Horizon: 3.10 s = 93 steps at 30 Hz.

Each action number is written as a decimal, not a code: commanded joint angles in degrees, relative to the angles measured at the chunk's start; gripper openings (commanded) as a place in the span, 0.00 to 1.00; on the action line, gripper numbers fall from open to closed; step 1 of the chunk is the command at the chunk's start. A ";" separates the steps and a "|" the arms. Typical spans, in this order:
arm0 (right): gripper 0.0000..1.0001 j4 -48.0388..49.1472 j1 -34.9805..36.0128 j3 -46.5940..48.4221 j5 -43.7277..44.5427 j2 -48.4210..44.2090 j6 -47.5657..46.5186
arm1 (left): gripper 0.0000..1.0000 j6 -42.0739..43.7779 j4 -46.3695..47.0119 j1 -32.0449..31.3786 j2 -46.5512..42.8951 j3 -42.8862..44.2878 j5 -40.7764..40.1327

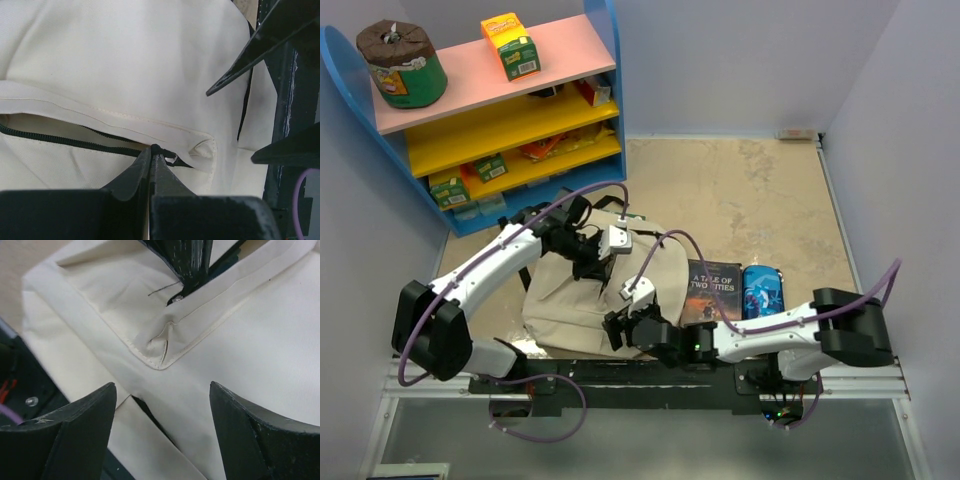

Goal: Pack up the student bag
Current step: Zip the student bag at the center of the board, then adjust the student bag at the center of the board.

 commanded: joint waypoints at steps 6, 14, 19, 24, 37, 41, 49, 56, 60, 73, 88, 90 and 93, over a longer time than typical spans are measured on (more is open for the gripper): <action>0.78 -3.01 0.36 10.19 9.57 10.83 2.57 | 0.00 -1.50 1.59 -0.54 -4.42 -1.26 3.64; 0.76 1.39 -2.36 10.27 9.50 12.84 -0.14 | 0.00 -0.44 0.80 -0.54 -5.30 -2.59 3.91; 0.68 7.55 -2.90 9.30 4.93 13.99 -1.91 | 0.00 -1.32 1.42 -0.54 -5.39 -1.88 3.91; 0.34 9.13 -3.16 7.38 2.90 13.82 -0.68 | 0.00 -0.97 1.24 -0.54 -5.83 -2.58 3.03; 0.00 8.69 -2.99 -0.80 0.00 8.28 3.10 | 0.00 -0.26 3.78 -0.45 -4.60 -4.87 -2.24; 0.00 8.52 -2.55 -1.07 -0.97 7.84 2.57 | 0.00 -0.88 6.50 -0.45 -3.63 -5.40 -4.79; 0.00 7.64 0.00 -0.28 -0.79 8.63 1.25 | 0.00 -11.24 24.78 -0.19 -0.04 -3.56 -21.39; 0.00 7.90 1.41 -0.89 -0.62 9.51 2.48 | 0.00 -18.72 31.73 5.69 6.12 2.77 -31.69; 0.00 9.13 2.11 -1.59 -0.97 9.77 2.31 | 0.00 -18.72 34.98 6.49 8.23 2.95 -33.88; 0.39 3.60 -0.33 2.98 2.99 -0.74 -3.31 | 0.24 -20.48 31.21 6.49 14.40 8.32 -27.92; 0.99 -6.43 -37.52 14.31 -16.77 10.55 -14.92 | 0.96 -15.91 16.80 19.82 -5.48 -5.65 -27.30; 0.99 -5.99 -40.23 14.75 -18.36 14.49 -14.66 | 0.96 -13.99 16.45 22.30 -5.13 -7.23 -27.29; 0.99 -4.76 -43.05 14.23 -20.12 16.71 -15.00 | 0.95 -10.57 15.31 25.47 -3.38 -10.05 -27.38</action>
